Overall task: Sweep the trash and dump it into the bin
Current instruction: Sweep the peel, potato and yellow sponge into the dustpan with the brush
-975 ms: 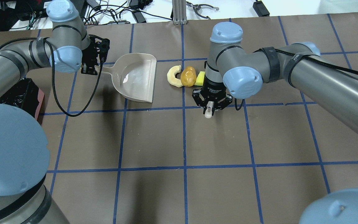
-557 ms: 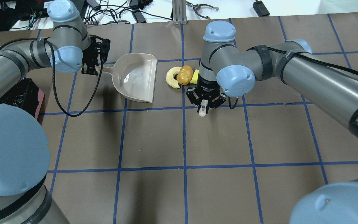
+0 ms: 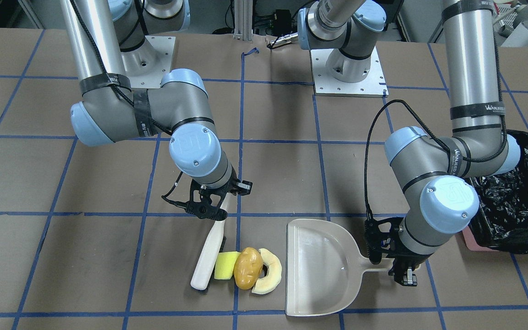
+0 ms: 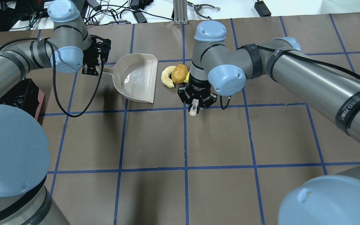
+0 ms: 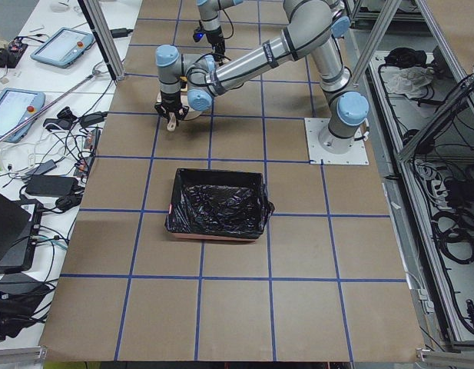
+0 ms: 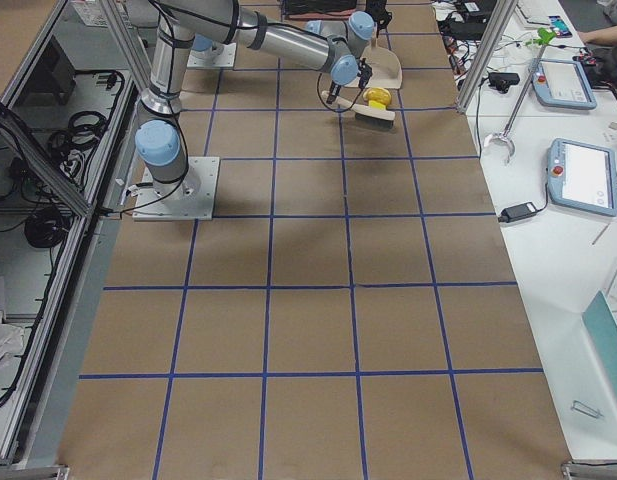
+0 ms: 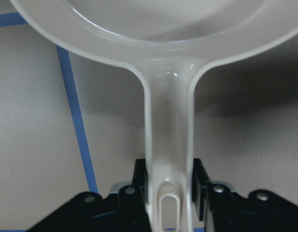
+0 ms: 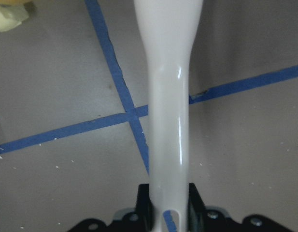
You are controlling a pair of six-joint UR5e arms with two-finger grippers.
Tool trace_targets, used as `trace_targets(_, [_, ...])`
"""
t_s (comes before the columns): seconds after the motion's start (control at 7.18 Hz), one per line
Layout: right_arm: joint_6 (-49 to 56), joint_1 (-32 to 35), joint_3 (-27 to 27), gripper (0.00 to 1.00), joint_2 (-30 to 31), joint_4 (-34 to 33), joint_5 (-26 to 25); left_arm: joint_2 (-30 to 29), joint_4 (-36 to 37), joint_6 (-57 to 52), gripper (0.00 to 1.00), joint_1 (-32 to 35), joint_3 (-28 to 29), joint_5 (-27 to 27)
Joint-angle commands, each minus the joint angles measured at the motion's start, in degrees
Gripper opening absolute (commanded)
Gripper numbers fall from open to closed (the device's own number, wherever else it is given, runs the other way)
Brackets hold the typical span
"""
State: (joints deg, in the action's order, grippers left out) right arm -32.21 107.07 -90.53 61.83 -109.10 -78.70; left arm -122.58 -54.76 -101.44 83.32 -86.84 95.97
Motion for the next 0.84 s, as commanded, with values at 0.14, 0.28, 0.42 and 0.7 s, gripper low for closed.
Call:
trace_targets(0.14, [-5.3, 2.8, 3.0, 0.00, -1.6, -0.1, 2.1, 0.1, 0.0, -0.1, 0.00, 0.0, 0.0, 0.0])
trace_targets(0.28, [-6.0, 3.6, 3.8, 0.00, -2.1, -0.1, 2.2, 0.1, 0.0, -0.1, 0.00, 0.0, 0.0, 0.0])
trace_targets(0.42, [-7.1, 4.4, 4.4, 0.00, -2.8, -0.2, 2.2, 0.1, 0.0, -0.1, 0.00, 0.0, 0.0, 0.0])
trace_targets(0.7, [-10.4, 6.1, 5.7, 0.00, -4.3, -1.7, 2.4, 0.1, 0.0, -0.1, 0.00, 0.0, 0.0, 0.0])
